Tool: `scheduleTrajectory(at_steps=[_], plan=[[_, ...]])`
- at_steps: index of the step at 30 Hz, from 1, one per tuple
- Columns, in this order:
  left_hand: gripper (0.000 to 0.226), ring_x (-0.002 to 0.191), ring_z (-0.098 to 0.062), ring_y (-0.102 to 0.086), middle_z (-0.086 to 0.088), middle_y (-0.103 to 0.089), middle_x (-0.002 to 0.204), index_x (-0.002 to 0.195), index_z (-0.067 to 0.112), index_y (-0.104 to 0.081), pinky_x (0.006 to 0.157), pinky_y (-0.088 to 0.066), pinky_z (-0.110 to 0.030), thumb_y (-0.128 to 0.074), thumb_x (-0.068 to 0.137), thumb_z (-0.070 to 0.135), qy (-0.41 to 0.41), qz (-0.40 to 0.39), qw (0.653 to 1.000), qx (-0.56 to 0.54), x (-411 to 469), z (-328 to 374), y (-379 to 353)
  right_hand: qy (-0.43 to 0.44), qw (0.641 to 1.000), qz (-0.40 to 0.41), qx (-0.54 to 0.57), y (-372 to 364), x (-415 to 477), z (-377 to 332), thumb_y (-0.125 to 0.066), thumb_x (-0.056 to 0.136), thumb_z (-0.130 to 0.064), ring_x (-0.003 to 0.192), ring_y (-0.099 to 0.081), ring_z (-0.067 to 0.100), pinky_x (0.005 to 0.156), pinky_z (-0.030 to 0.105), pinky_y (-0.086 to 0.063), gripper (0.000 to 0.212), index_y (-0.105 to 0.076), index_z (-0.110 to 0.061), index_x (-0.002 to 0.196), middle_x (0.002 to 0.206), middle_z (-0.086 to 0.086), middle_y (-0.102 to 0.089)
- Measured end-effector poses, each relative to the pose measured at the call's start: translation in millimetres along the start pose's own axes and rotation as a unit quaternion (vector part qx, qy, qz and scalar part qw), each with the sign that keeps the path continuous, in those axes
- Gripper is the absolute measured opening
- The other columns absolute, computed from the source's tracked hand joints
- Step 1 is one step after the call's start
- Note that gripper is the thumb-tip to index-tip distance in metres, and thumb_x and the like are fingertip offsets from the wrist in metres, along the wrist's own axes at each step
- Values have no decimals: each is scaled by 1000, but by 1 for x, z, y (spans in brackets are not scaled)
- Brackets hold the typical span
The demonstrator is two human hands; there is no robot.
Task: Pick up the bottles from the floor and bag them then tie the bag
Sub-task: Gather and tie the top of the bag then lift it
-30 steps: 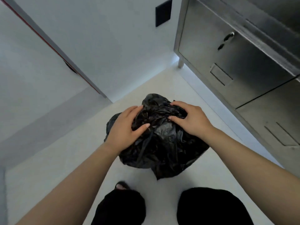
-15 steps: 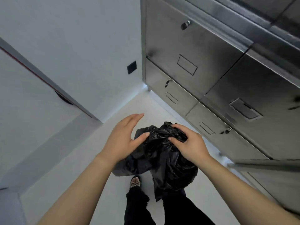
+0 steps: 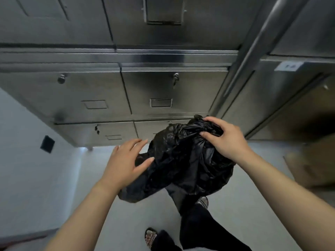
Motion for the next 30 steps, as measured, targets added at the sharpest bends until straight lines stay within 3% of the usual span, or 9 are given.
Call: scheduleTrajectory(at_steps=[7, 11, 15, 19, 23, 27, 30], plan=[[71, 129, -18, -43, 5, -48, 138, 136, 30, -42, 104, -33, -56, -29, 79, 70, -125, -34, 991, 27, 70, 106, -20, -81, 988, 134, 12, 122, -26, 73, -72, 77, -38, 100, -48, -7, 88, 12, -32, 37, -62, -40, 112, 104, -23, -57], [62, 129, -17, -42, 7, -48, 138, 136, 31, -42, 108, -29, -56, -45, 83, 63, -167, -41, 985, 28, 109, 180, -52, -115, 975, 189, 27, 189, -48, 123, -73, 76, -37, 101, -53, -2, 90, 19, -37, 34, -63, -40, 109, 104, -21, -60], [56, 119, -19, -52, 5, -58, 127, 128, 29, -53, 99, -41, -49, -58, 80, 58, -192, -54, 980, -22, 143, 259, -101, -142, 964, 221, 31, 250, -72, 177, -72, 76, -39, 96, -52, -5, 82, 11, -35, 31, -63, -43, 105, 100, -24, -60], [30, 99, -15, -62, 6, -68, 106, 98, 20, -70, 89, -48, -34, -69, 78, 43, -227, -99, 962, -116, 159, 350, -165, -171, 955, 242, 18, 305, -98, 234, -70, 76, -42, 91, -54, -5, 71, 0, -31, 27, -62, -47, 100, 95, -26, -61], [10, 75, -6, -63, 11, -70, 81, 80, 26, -67, 67, -42, -15, -73, 77, 33, -253, -102, 949, -156, 168, 430, -212, -204, 942, 267, 7, 358, -126, 290, -69, 77, -44, 86, -55, -5, 69, 2, -33, 25, -58, -51, 99, 98, -24, -61], [14, 71, 3, -61, 22, -63, 67, 70, 40, -58, 59, -42, -13, -69, 78, 39, -224, -128, 948, -186, 187, 487, -233, -239, 923, 301, 0, 402, -151, 337, -68, 78, -45, 71, -49, -27, 58, -4, -36, 28, -59, -50, 104, 97, -26, -58], [20, 71, 4, -62, 23, -66, 68, 62, 41, -59, 59, -44, -13, -71, 77, 36, -196, -139, 941, -240, 209, 526, -245, -264, 904, 337, 5, 426, -160, 370, -68, 78, -45, 75, -55, -19, 59, -2, -36, 26, -57, -53, 99, 104, -19, -64]])
Point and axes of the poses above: each hand's wrist, its own x-axis towards the middle knuckle, its own y-axis out of the back of the hand, z = x × y, the point moved 5 cm from there along x, towards the middle knuckle
